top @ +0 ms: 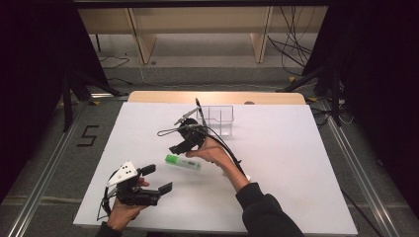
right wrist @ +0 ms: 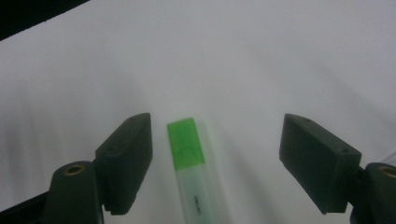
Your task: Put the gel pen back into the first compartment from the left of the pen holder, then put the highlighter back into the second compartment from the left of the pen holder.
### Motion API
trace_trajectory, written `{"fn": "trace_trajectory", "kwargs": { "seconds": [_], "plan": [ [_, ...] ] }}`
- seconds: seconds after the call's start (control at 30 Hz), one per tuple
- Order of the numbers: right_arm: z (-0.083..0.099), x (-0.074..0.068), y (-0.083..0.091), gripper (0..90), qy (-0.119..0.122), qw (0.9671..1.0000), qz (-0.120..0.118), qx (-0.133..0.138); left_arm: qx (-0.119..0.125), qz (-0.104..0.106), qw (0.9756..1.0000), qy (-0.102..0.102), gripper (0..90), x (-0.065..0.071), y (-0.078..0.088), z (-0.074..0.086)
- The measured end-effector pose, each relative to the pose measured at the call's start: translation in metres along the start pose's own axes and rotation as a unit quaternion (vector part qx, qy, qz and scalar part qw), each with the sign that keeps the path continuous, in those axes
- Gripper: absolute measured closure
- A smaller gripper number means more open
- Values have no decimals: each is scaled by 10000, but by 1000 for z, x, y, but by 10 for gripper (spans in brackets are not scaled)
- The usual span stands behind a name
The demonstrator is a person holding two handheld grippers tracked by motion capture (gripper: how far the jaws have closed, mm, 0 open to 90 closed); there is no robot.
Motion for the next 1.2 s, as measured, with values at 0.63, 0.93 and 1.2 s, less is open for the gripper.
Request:
{"fn": "trace_trajectory", "kwargs": {
  "seconds": [0.63,0.93,1.2],
  "plan": [
    [4,-9,-20,263,284,9982,-45,-520,-56,20,10000,62,42,-2,-6,0],
    [7,-12,-27,263,352,9967,-23,-727,-49,15,10000,60,42,-1,-4,0],
    [10,-13,-30,263,400,9954,5,-873,-44,27,10000,40,42,0,-5,-1]
  ]
}}
Point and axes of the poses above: each handheld gripper's, and its own axes: y roughly backward along the jaws, z roughly out of its underside, x roughly to its right, the point moved 8 cm from there along -y, roughly forward along the jaws, and after that the axes turned 15 degrees about -x, right-handed, at the moved point
